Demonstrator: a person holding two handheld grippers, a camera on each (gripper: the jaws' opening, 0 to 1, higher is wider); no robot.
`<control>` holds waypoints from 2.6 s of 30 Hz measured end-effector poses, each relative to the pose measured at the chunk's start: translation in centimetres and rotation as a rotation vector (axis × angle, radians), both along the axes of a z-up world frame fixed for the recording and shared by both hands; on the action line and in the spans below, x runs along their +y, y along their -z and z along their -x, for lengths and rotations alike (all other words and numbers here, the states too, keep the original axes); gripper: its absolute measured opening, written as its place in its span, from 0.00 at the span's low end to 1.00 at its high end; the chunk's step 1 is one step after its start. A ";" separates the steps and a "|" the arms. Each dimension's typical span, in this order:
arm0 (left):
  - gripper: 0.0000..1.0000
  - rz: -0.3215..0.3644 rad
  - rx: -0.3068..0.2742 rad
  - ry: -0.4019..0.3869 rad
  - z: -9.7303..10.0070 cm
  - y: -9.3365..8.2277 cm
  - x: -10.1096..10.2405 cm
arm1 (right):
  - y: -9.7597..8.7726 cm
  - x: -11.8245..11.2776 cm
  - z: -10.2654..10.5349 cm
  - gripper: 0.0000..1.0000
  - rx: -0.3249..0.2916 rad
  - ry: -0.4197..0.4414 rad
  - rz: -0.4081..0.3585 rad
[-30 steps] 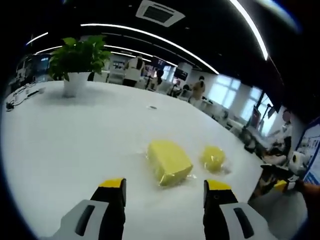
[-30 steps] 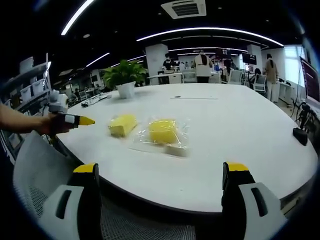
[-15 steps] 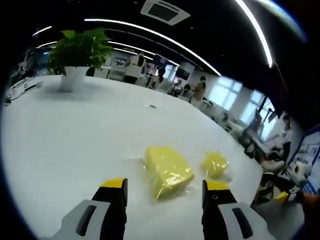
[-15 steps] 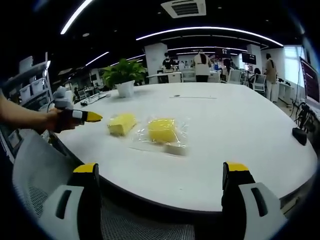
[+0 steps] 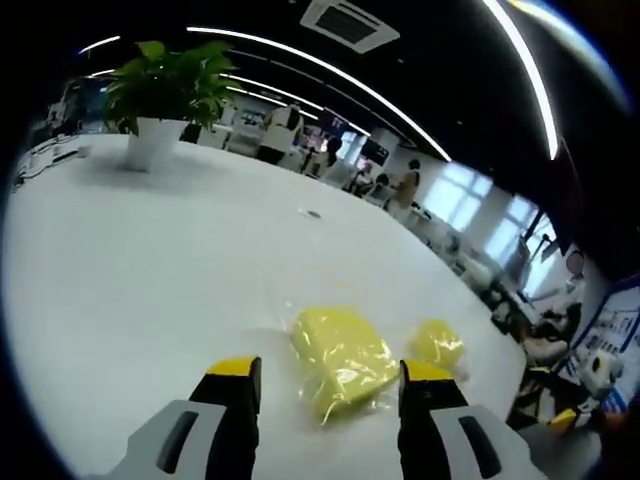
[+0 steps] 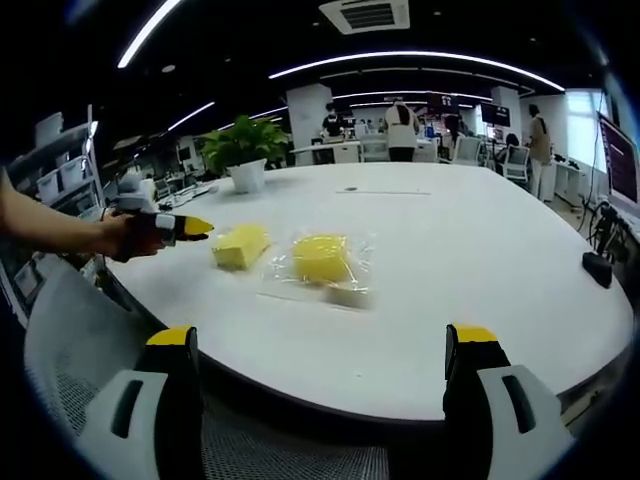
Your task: Compare the silicone blocks by pressing each to a similar depth, holding the contact briefly, and releasing to observe deformation and rebound differences across the visible hardness samples.
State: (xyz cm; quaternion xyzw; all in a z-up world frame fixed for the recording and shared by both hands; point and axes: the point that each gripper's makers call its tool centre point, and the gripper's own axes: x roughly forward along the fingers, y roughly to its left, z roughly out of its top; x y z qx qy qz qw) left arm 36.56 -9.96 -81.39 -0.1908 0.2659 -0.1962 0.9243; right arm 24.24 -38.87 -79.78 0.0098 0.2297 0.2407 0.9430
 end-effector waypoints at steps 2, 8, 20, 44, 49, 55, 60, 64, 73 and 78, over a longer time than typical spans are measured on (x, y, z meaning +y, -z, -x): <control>0.55 0.002 -0.002 -0.004 -0.4 -0.1 -0.1 | 0.0 0.0 0.0 0.96 0.002 0.000 0.001; 0.53 0.007 0.004 -0.020 -1.2 0.2 0.0 | 0.2 0.0 0.0 0.96 0.009 -0.004 0.006; 0.45 -0.003 0.020 -0.007 -2.8 0.9 0.0 | 0.3 0.0 0.1 0.96 0.016 -0.002 0.013; 0.34 0.017 0.059 0.001 -6.3 1.6 -0.2 | 0.5 -0.4 -0.1 0.94 0.021 0.018 0.008; 0.32 0.005 0.074 0.018 -6.4 2.2 -0.6 | 0.3 -0.5 -0.3 0.94 0.012 0.031 0.001; 0.26 0.060 0.096 -0.006 -6.8 2.2 -0.3 | 0.3 -0.6 -0.3 0.94 0.014 0.034 0.002; 0.23 0.078 0.101 -0.012 -6.9 2.2 -0.6 | 0.4 -0.6 -0.2 0.94 0.018 0.031 0.003; 0.21 0.079 0.108 -0.013 -7.0 2.4 -0.6 | 0.3 -0.7 -0.2 0.94 0.011 0.034 0.004; 0.21 0.104 0.122 -0.016 -7.4 2.7 -0.7 | 0.3 -0.7 -0.2 0.93 0.016 0.034 0.008; 0.18 0.122 0.122 -0.018 -7.5 2.6 -0.9 | 0.3 -0.7 -0.2 0.93 0.017 0.034 0.008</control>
